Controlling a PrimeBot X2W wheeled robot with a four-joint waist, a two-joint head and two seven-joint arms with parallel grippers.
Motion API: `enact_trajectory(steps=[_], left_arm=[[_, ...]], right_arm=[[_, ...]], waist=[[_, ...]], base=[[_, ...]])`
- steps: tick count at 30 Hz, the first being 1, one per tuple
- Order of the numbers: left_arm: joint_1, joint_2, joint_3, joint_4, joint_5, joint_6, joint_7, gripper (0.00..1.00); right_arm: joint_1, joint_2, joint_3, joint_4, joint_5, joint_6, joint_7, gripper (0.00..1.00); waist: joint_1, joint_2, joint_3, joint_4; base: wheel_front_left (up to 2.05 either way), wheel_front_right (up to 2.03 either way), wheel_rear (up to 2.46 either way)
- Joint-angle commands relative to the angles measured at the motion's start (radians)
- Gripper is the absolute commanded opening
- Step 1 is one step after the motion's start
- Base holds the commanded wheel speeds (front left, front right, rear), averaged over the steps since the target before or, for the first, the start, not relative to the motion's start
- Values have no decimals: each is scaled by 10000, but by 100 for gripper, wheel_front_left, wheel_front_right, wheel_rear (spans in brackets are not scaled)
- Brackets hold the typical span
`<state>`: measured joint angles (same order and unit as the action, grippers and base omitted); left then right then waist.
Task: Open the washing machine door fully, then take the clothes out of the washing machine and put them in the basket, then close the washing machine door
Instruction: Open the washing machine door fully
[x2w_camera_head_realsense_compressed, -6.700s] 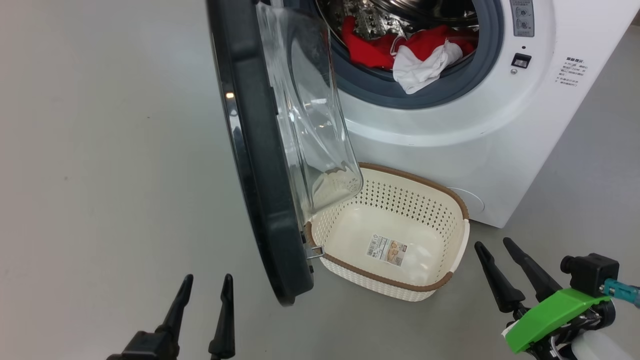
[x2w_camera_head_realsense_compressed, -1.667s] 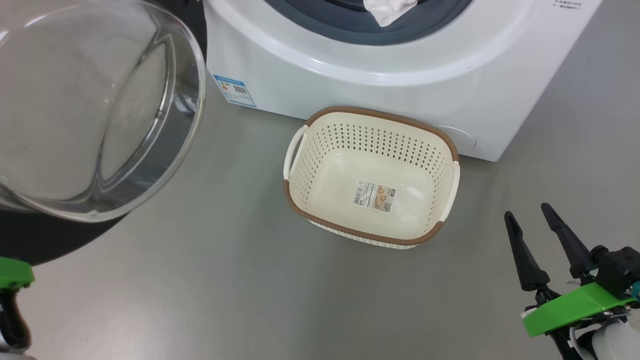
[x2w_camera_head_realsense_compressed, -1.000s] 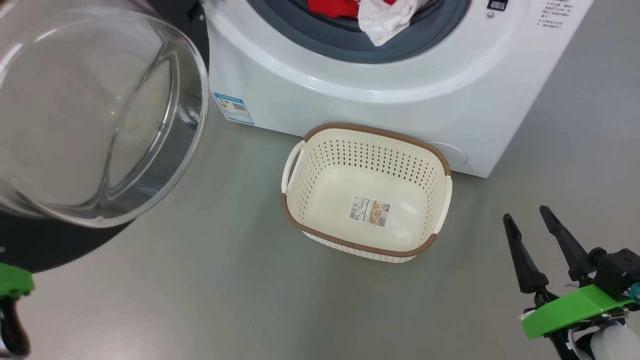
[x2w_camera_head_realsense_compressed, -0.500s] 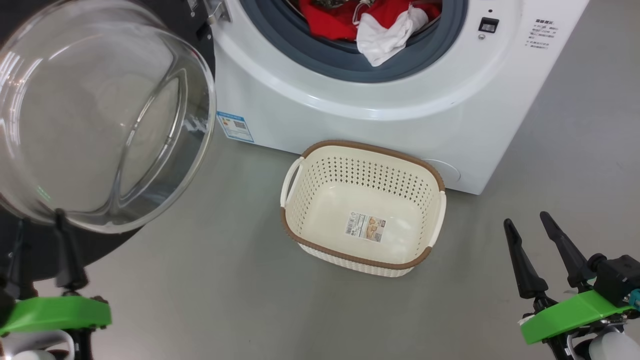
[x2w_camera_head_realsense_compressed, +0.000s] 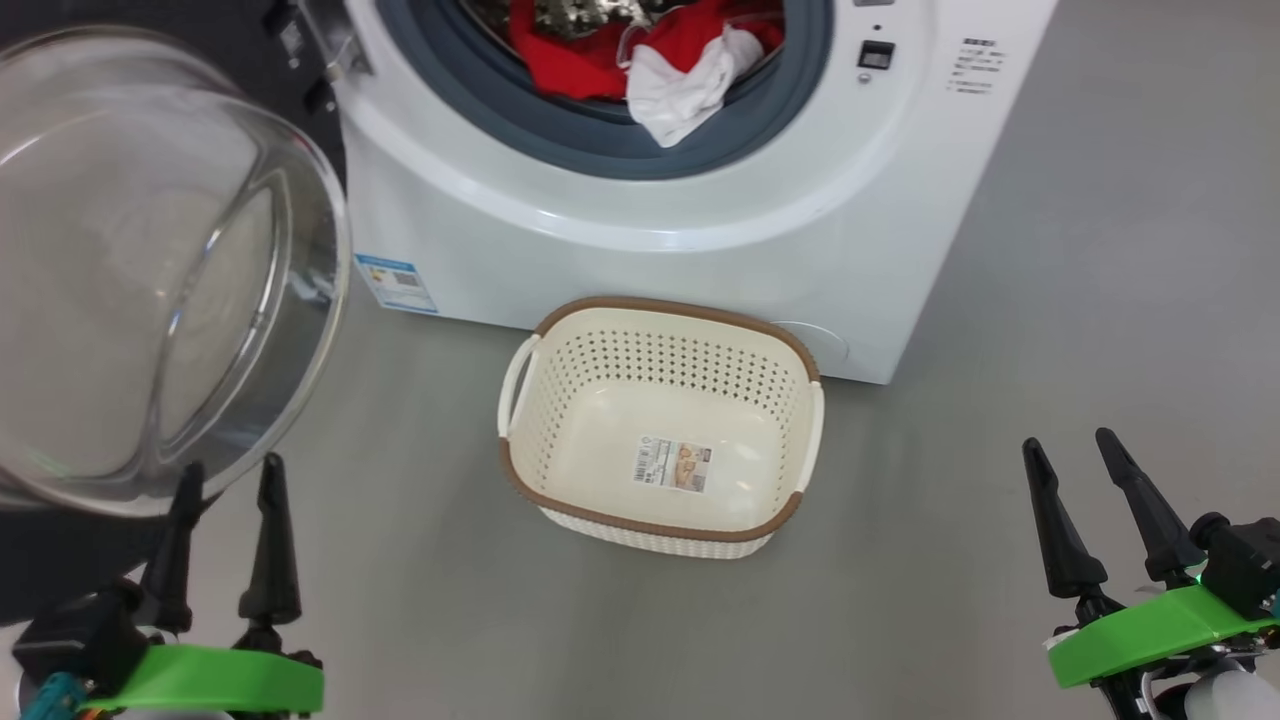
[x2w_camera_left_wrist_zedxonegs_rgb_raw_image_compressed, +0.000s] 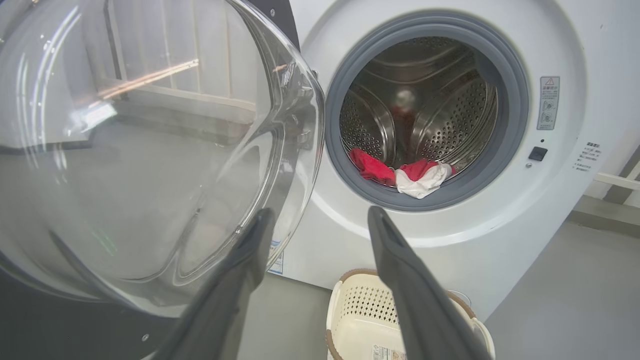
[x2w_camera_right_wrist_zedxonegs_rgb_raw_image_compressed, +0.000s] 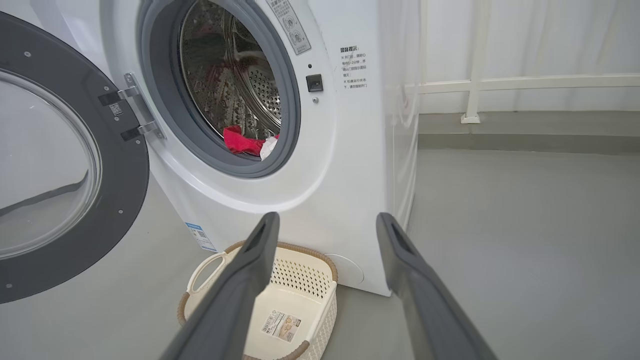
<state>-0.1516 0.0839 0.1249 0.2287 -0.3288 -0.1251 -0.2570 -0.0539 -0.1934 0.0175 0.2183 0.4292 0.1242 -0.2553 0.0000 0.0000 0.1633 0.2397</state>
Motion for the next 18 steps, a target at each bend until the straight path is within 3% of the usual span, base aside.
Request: enact_trajectory(steps=[1, 18], left_arm=[[34, 345, 146, -363, -69, -55, -48, 100], [505, 536, -1036, -908, -148, -55, -48, 100]], right_arm=[[12, -102, 119, -289, -76, 65, -65, 100], [85, 166, -447, -363, -47, 65, -65, 100]], waist=[[0, 0, -23, -385], [0, 0, 20, -2044]], base=[[0, 0, 0], [0, 0, 0]])
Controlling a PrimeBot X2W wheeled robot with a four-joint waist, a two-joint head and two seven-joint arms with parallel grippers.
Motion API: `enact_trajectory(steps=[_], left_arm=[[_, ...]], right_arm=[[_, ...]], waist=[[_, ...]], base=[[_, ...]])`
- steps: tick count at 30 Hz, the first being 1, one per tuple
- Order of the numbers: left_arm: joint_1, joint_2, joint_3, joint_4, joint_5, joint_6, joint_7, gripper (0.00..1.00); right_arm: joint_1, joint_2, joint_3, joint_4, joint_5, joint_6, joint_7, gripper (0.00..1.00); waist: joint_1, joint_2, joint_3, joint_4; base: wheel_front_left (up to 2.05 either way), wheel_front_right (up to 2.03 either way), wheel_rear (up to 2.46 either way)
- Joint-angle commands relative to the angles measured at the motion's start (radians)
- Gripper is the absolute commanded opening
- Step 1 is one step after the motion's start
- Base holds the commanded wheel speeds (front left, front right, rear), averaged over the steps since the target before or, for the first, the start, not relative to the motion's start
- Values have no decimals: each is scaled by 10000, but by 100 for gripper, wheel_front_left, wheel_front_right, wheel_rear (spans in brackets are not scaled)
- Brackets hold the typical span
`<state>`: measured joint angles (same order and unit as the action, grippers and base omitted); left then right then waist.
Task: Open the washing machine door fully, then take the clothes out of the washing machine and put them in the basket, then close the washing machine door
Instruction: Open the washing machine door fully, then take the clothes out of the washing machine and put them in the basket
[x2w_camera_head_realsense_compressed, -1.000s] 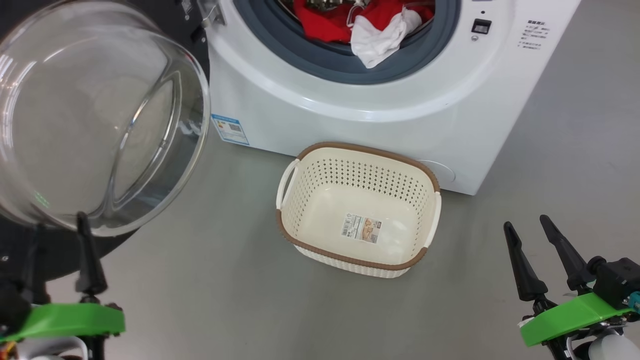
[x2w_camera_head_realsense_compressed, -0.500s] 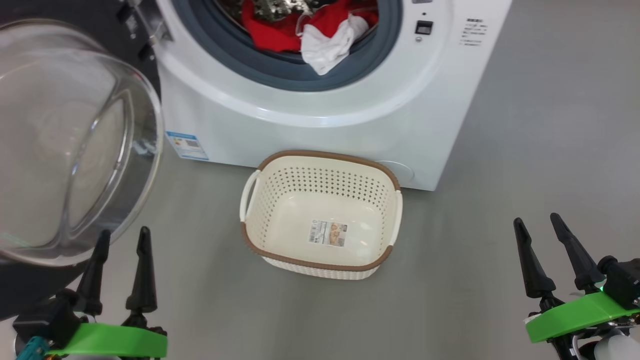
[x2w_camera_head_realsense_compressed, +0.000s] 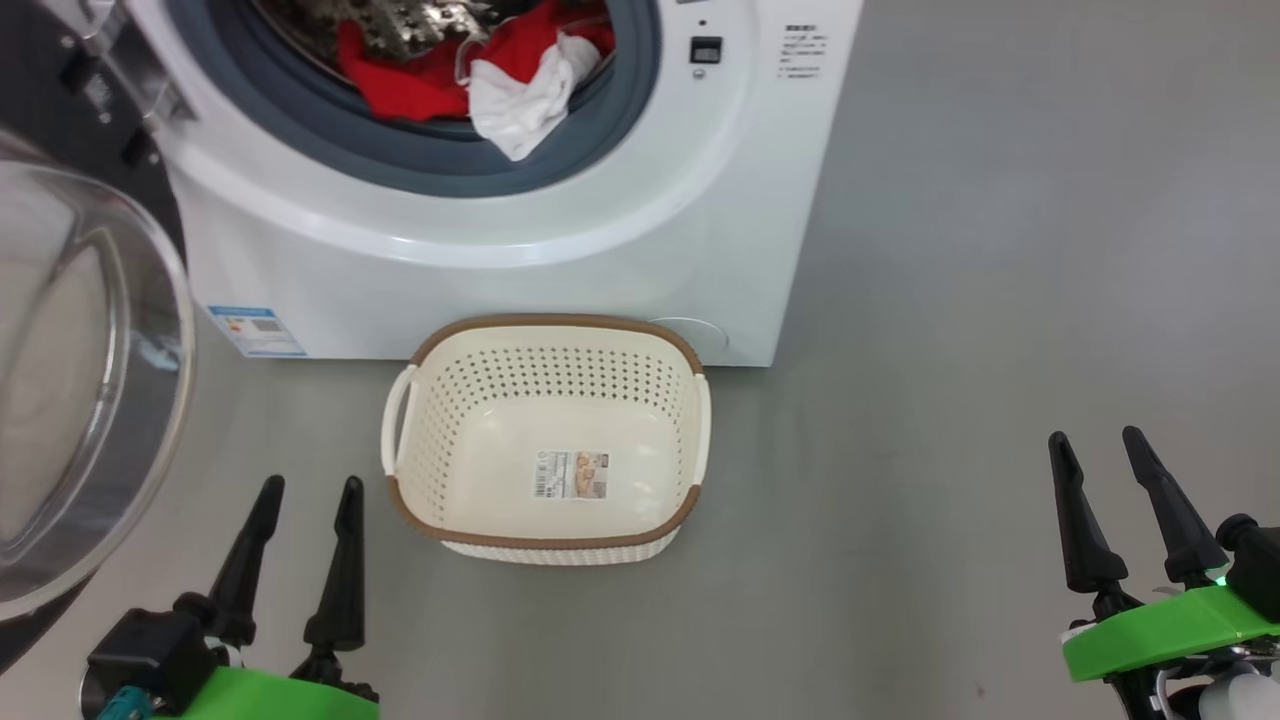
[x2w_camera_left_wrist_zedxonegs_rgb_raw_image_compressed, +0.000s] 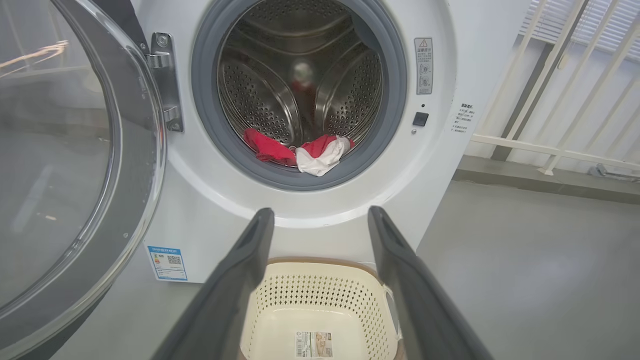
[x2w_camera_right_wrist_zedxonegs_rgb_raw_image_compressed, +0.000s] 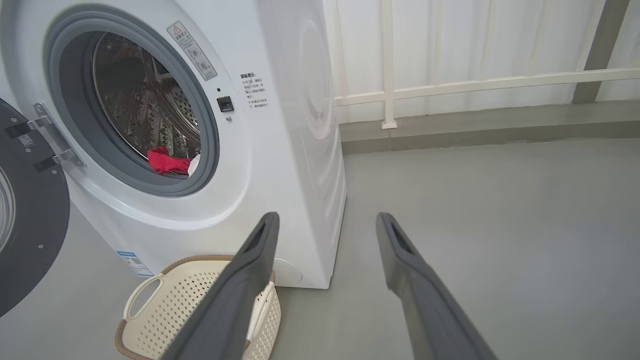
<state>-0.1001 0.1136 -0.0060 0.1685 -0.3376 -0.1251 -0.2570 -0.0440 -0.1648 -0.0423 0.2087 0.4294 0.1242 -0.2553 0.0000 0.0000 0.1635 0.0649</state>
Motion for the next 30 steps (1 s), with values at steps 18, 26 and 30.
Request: enact_trajectory(steps=[18, 26, 30], left_arm=[[334, 206, -228, -374, -207, -55, -48, 100], [352, 222, -170, -468, -247, -55, -48, 100], [378, 195, -92, -494, -171, -55, -48, 100]], right_arm=[[377, -7, -264, -381, -77, 65, -65, 100], [400, 5, -270, -424, -108, 65, -65, 100], [422, -6, -269, -446, -108, 65, -65, 100]], waist=[[0, 0, -220, -1129], [0, 0, -269, -1121], [0, 0, -294, -1091]], base=[[0, 0, 0], [0, 0, 0], [0, 0, 0]])
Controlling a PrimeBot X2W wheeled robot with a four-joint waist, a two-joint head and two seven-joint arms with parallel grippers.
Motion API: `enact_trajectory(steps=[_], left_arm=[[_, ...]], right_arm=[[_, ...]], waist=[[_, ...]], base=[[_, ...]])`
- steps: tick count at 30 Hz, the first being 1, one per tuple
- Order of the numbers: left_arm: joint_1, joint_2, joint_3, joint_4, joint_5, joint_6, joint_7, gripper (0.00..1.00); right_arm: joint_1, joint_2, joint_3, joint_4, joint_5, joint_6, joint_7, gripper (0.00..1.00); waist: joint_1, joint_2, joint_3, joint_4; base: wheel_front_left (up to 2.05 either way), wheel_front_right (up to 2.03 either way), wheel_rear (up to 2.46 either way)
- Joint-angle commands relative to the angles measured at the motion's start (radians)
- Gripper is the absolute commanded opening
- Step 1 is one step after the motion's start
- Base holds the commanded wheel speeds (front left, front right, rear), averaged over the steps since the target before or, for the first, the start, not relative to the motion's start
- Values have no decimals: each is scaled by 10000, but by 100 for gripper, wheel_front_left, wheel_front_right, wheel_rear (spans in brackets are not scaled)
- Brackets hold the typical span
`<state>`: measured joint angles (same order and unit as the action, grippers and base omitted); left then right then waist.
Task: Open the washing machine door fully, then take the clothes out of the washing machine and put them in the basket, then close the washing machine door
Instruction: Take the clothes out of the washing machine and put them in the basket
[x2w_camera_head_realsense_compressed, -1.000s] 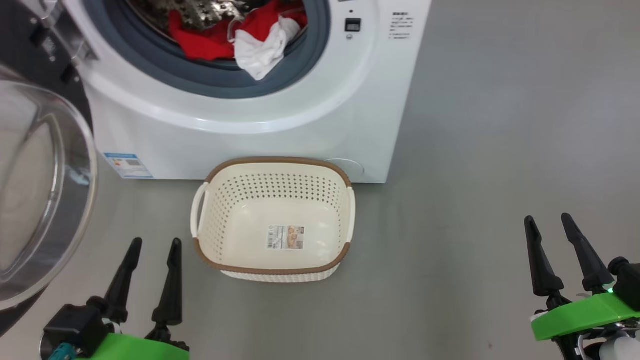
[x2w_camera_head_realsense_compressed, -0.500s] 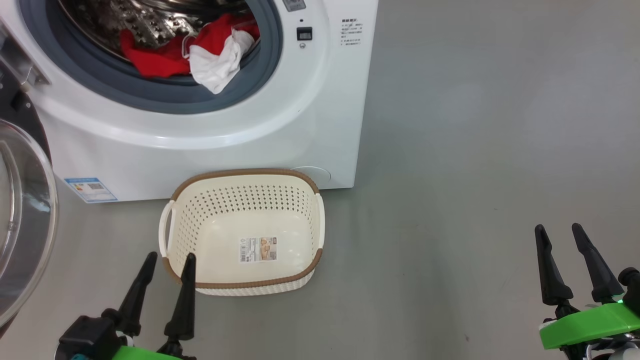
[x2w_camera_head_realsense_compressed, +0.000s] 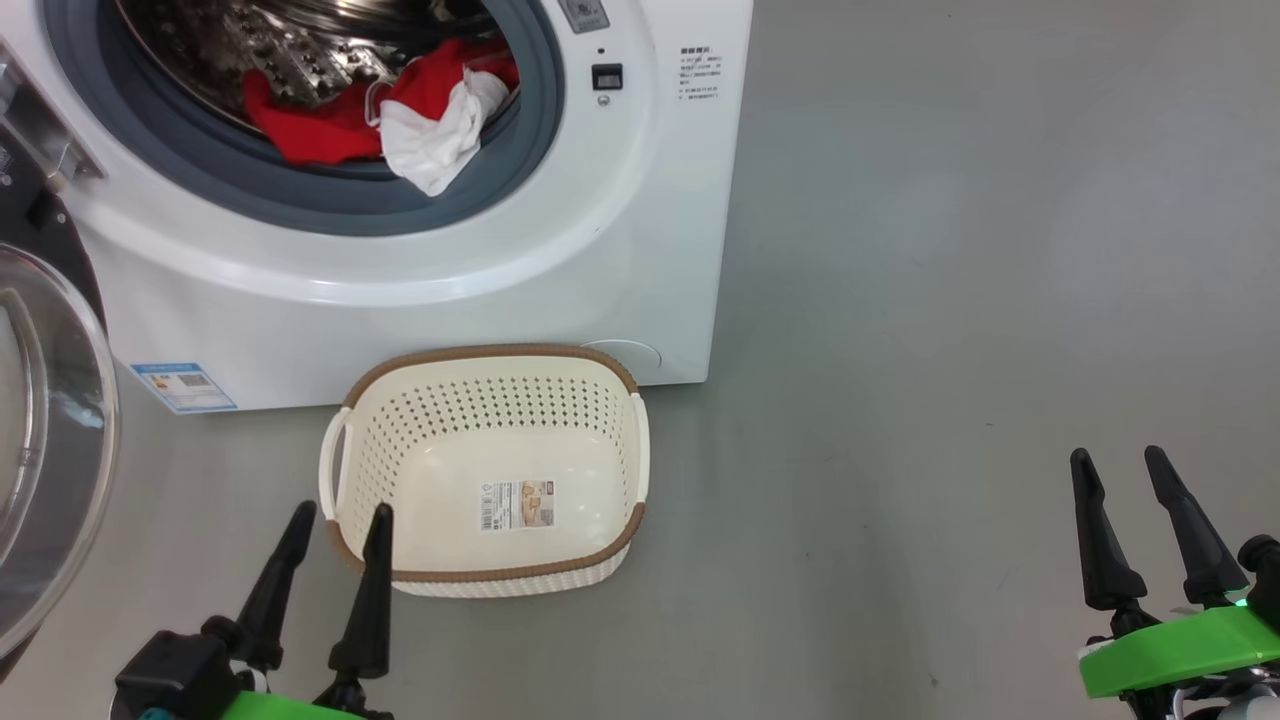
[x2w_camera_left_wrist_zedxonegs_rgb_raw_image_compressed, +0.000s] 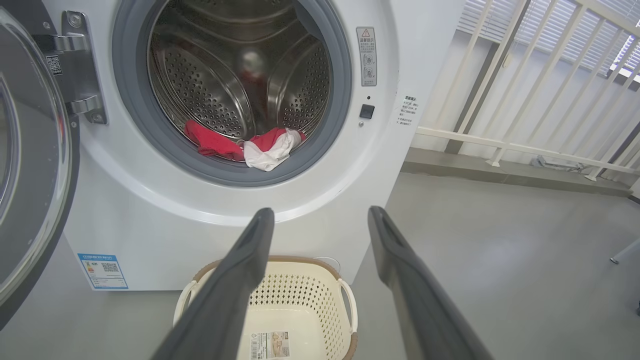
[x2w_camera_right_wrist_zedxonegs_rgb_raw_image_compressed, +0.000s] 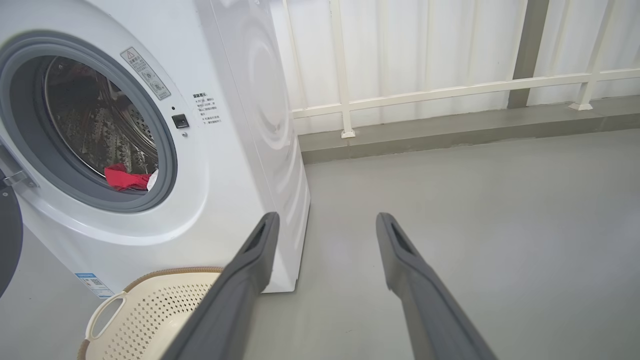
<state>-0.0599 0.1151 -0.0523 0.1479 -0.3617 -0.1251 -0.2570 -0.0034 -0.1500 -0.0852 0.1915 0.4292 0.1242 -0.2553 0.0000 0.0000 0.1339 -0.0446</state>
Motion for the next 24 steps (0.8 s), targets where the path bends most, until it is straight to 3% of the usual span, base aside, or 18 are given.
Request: enact_trajectory(steps=[1, 12, 24], left_arm=[[-26, 171, 383, -298, 96, -55, -48, 100], [-92, 144, 367, -404, 178, -55, -48, 100], [-191, 210, 380, -456, 118, -56, -48, 100]], right_arm=[[17, -158, 162, -280, -106, 65, -65, 100], [-115, -162, 266, -260, -119, 65, -65, 100], [-229, -150, 334, -264, -138, 65, -65, 100]], waist=[[0, 0, 7, 11], [0, 0, 111, 23], [0, 0, 161, 34]], base=[[0, 0, 0], [11, -13, 2], [114, -117, 3]])
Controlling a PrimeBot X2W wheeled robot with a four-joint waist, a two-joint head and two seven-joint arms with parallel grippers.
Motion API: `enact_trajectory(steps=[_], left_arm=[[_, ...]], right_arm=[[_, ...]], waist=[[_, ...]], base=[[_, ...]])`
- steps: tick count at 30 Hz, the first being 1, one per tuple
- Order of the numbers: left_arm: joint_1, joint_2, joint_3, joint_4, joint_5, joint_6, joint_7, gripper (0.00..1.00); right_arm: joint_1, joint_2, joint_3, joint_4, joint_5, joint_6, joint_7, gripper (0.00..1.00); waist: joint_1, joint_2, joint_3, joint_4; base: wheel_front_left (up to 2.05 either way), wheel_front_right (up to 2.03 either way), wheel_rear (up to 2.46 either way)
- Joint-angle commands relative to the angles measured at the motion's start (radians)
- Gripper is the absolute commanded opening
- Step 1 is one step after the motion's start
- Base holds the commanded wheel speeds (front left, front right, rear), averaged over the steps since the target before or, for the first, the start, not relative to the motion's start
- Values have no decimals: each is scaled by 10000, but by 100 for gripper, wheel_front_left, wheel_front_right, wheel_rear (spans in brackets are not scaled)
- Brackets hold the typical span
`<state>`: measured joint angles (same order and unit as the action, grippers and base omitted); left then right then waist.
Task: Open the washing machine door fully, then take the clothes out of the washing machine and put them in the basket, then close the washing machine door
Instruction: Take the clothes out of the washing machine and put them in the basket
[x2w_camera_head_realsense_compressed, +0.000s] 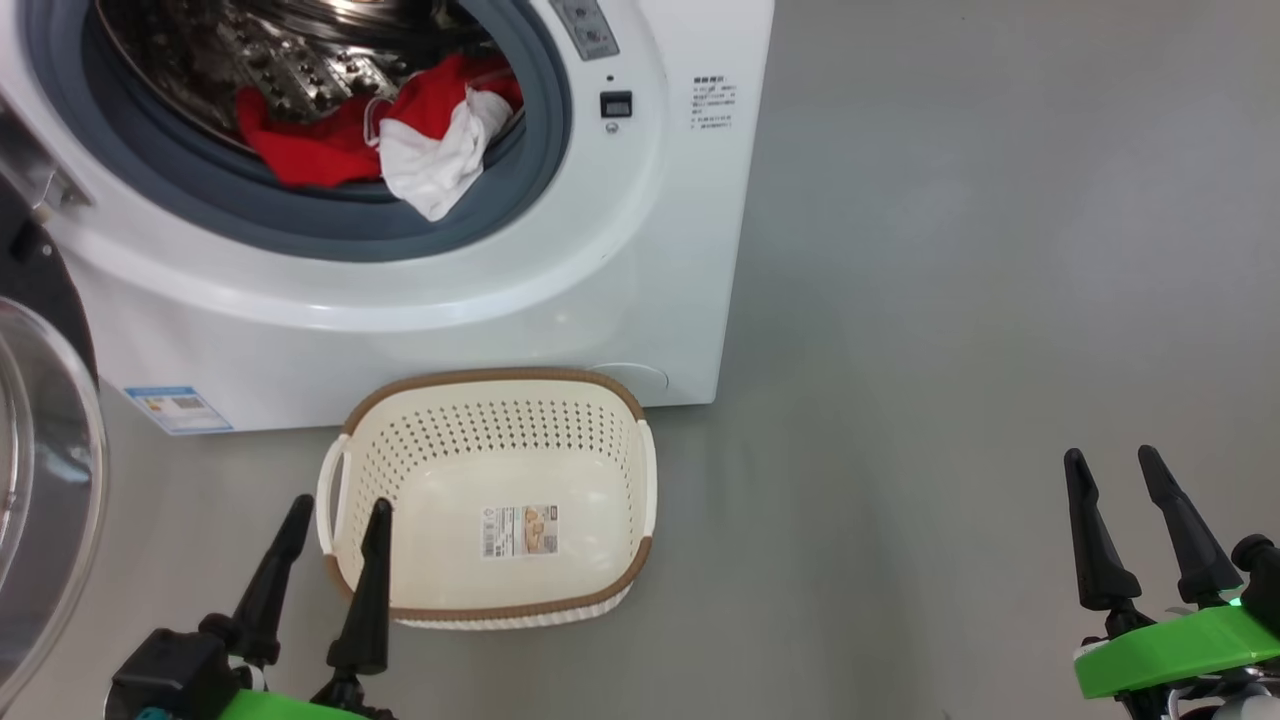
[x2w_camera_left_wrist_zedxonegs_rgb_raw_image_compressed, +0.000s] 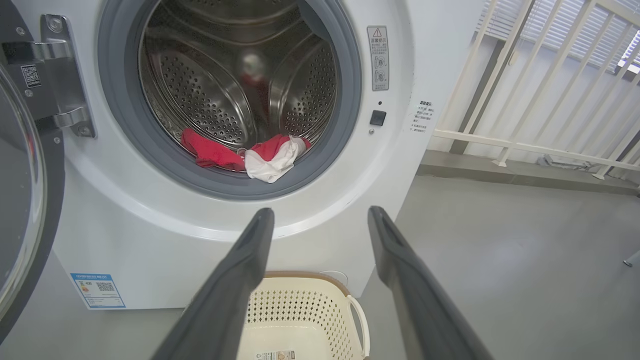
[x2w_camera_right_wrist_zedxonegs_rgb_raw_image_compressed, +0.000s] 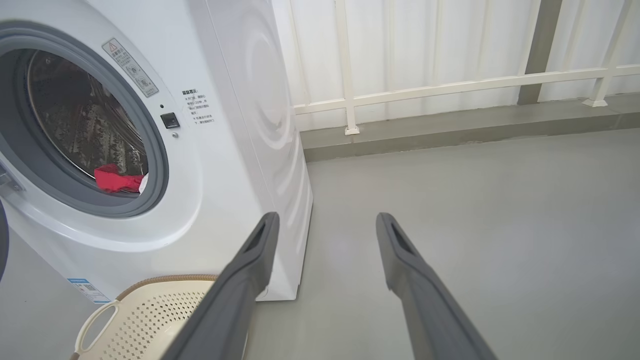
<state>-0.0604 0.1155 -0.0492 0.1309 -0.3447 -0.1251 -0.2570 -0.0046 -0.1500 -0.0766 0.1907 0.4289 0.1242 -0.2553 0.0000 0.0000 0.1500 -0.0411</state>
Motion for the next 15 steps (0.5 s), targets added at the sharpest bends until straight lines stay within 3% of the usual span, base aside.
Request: enact_trajectory(steps=[1, 9, 15], left_arm=[[-188, 208, 364, -283, -44, -56, -48, 100], [-264, 177, 482, -301, 113, -56, -48, 100], [-305, 91, 568, -346, 222, -56, -48, 100]], right_arm=[[-220, -150, 252, -255, -131, 65, -65, 100], [-254, -132, 242, -273, -138, 65, -65, 100], [-303, -125, 271, -277, -119, 65, -65, 100]], waist=[[0, 0, -1, -2], [0, 0, 63, 7], [0, 0, 113, 16]], base=[[133, -133, 0], [118, -118, 0], [38, -38, 0]])
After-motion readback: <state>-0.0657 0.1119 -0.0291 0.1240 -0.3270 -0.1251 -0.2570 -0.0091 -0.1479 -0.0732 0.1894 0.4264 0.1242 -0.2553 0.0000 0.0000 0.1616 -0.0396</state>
